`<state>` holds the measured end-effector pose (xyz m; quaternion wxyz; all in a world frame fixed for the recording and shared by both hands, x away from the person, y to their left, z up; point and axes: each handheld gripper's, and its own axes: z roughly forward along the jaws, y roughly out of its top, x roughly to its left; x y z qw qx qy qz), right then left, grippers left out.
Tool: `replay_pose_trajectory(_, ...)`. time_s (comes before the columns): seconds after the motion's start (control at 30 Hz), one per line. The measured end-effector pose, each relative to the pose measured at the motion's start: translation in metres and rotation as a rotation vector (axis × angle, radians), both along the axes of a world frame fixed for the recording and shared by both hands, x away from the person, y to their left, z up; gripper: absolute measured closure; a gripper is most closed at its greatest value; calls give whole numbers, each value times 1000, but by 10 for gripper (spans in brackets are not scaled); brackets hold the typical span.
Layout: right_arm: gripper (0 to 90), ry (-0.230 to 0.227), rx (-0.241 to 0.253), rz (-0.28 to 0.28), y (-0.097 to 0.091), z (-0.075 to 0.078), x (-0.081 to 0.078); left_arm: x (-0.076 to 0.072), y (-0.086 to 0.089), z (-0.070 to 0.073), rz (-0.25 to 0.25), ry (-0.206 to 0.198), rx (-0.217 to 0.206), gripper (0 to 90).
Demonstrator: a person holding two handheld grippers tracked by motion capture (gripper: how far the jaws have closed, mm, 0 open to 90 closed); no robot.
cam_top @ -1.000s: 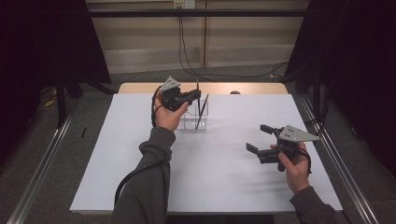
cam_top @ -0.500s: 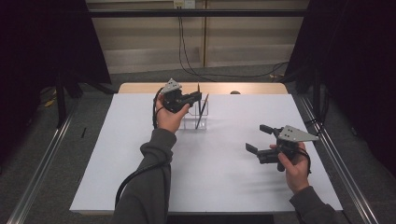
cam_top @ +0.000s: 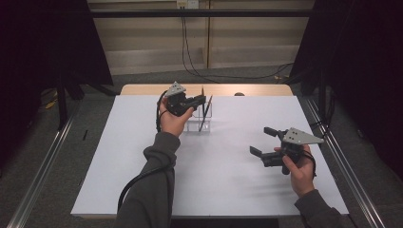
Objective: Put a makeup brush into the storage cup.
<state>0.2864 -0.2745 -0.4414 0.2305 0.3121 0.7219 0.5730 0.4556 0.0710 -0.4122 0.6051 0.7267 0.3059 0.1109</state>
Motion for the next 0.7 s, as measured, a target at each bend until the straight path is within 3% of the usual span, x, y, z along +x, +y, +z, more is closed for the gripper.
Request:
replay_pose_trajectory(0.03, 57, 1, 1, 0, 0, 0, 0, 0, 1, 0, 3, 2, 14, 833)
replay_pose_trajectory(0.13, 57, -1, 0, 3, 0, 0, 0, 0, 0, -2, 3, 5, -9, 833)
replay_pose_trajectory(0.17, 57, 0, -3, 2, 0, 0, 0, -1, 1, -2, 13, 2, 13, 833)
replay_pose_trajectory(0.7, 57, 0, -11, 2, 2, 0, 0, -1, 0, -8, 0, 15, -4, 833)
